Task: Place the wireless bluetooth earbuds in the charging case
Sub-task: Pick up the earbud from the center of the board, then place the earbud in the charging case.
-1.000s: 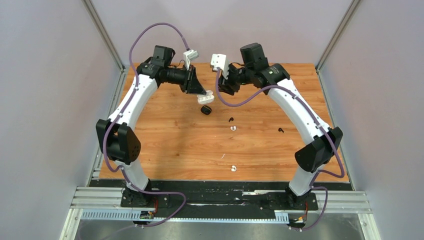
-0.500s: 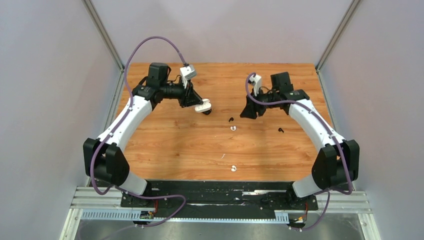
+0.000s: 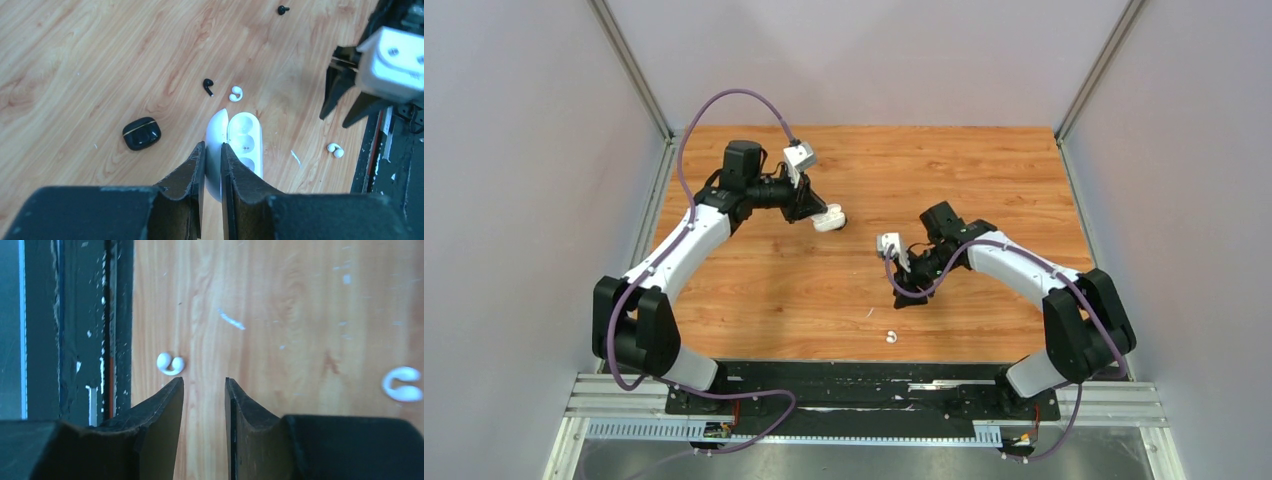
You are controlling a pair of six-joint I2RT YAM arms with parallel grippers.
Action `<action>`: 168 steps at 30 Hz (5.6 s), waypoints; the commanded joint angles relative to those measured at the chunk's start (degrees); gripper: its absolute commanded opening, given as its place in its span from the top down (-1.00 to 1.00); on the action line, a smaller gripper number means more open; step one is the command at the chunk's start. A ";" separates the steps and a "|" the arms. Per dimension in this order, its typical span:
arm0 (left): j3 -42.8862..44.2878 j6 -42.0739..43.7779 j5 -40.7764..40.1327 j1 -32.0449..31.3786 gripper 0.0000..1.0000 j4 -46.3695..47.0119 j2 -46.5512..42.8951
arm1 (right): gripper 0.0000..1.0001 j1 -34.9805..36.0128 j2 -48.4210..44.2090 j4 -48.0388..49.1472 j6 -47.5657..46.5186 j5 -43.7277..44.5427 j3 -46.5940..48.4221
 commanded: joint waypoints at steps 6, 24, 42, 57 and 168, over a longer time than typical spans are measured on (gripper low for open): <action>-5.04 -6.11 -2.00 -0.13 1.00 8.15 -5.07 | 0.41 4.45 -3.68 0.30 -18.25 2.32 -9.02; -6.33 -4.21 -2.18 -0.07 1.00 5.67 -7.48 | 0.48 -3.96 10.15 11.52 -21.06 7.43 5.03; -7.64 -4.71 -3.00 -0.06 1.00 5.62 -8.15 | 0.43 -3.84 18.92 11.80 -24.90 7.45 11.83; -6.93 -4.90 -2.86 0.12 1.00 5.55 -6.57 | 0.41 -3.89 24.07 10.30 -25.02 10.71 15.05; -9.40 3.53 -3.28 -7.87 1.00 25.58 -12.30 | 0.64 10.79 12.80 -0.12 -10.16 6.42 40.00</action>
